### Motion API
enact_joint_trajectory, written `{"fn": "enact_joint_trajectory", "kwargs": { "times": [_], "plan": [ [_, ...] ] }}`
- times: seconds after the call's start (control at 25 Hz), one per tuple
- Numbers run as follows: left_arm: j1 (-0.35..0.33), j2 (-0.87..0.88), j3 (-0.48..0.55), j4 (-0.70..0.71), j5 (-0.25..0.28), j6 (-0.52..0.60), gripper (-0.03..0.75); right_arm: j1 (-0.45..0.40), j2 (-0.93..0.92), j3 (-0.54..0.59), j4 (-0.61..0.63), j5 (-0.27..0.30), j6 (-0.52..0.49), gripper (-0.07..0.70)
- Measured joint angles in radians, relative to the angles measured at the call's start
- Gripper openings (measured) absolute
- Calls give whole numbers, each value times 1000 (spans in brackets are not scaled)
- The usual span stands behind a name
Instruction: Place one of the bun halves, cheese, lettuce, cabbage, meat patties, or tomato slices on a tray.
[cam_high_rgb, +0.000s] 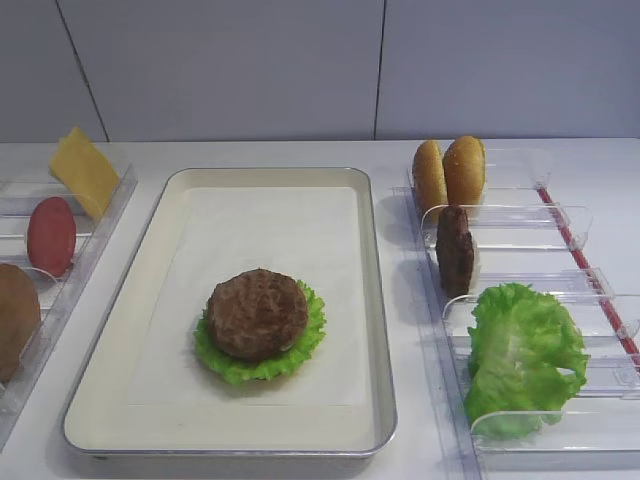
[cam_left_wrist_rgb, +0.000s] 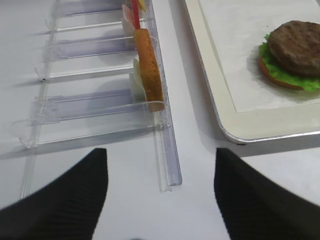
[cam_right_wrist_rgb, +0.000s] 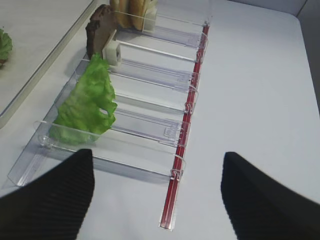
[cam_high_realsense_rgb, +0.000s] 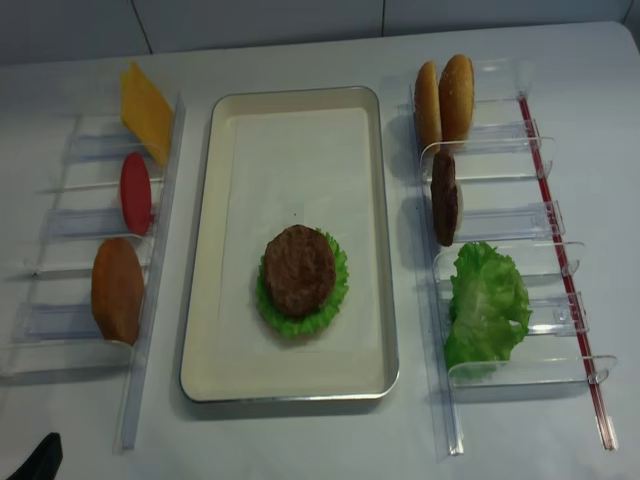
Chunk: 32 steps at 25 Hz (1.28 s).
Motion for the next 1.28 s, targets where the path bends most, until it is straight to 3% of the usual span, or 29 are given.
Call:
{"fn": "enact_joint_trajectory", "kwargs": {
  "times": [1.28],
  "plan": [
    [0, 0, 0, 0, 0, 0, 429, 0, 0, 0, 0, 0, 4, 543]
  ]
}}
